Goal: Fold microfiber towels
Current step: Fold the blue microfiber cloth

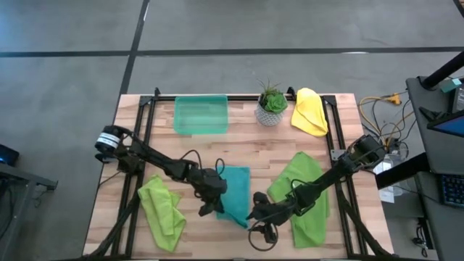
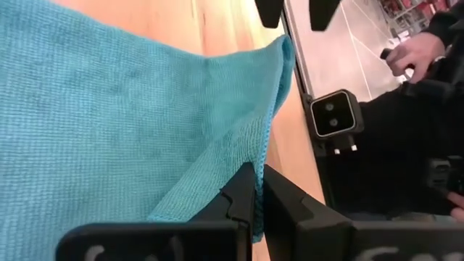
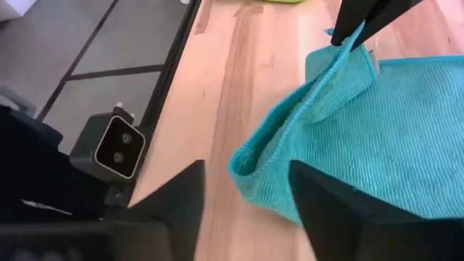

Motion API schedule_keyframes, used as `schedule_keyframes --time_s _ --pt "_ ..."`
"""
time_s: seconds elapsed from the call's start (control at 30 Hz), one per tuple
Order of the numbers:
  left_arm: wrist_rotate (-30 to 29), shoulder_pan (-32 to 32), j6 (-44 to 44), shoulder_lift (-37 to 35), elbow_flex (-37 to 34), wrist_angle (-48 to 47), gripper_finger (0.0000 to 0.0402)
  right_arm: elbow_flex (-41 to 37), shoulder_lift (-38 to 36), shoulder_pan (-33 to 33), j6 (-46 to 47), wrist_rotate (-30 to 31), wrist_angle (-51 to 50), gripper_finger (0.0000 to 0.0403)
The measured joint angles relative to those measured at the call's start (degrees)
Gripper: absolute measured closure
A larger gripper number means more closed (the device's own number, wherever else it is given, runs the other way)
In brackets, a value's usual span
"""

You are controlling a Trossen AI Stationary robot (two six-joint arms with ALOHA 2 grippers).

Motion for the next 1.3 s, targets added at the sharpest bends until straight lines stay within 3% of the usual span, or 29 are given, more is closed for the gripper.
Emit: schedule_keyframes --time_s 0.13,0.27,0.57,0.77,1.1,1.3 --pt "-0.1 1.0 0.0 0.0 0.0 0.3 0.0401 0.1 0.0 0.0 -0.7 3.7 -1.6 0.0145" --pt "-0.1 1.8 -0.3 0.0 0.0 1.0 0.0401 0.1 0.0 0.0 -1.4 4.0 -3.4 0.0118" --pt "-0.3 3.5 -1.5 -0.1 0.0 4.4 0.0401 0.2 0.2 0.0 -1.4 6.5 -3.6 0.0133" --pt "-0.3 3.6 -2.8 -0.1 0.0 4.6 0.0401 0.2 0.2 -0.7 0.7 9.6 -6.4 0.0191" --pt "-0.3 3.6 -3.3 -1.2 0.0 4.5 0.0401 0.8 0.2 -0.7 1.6 4.2 -8.3 0.0380" --pt "1.2 3.4 -4.5 -1.8 0.1 4.5 0.0402 2.0 0.2 -1.1 0.5 3.6 -8.7 0.0392"
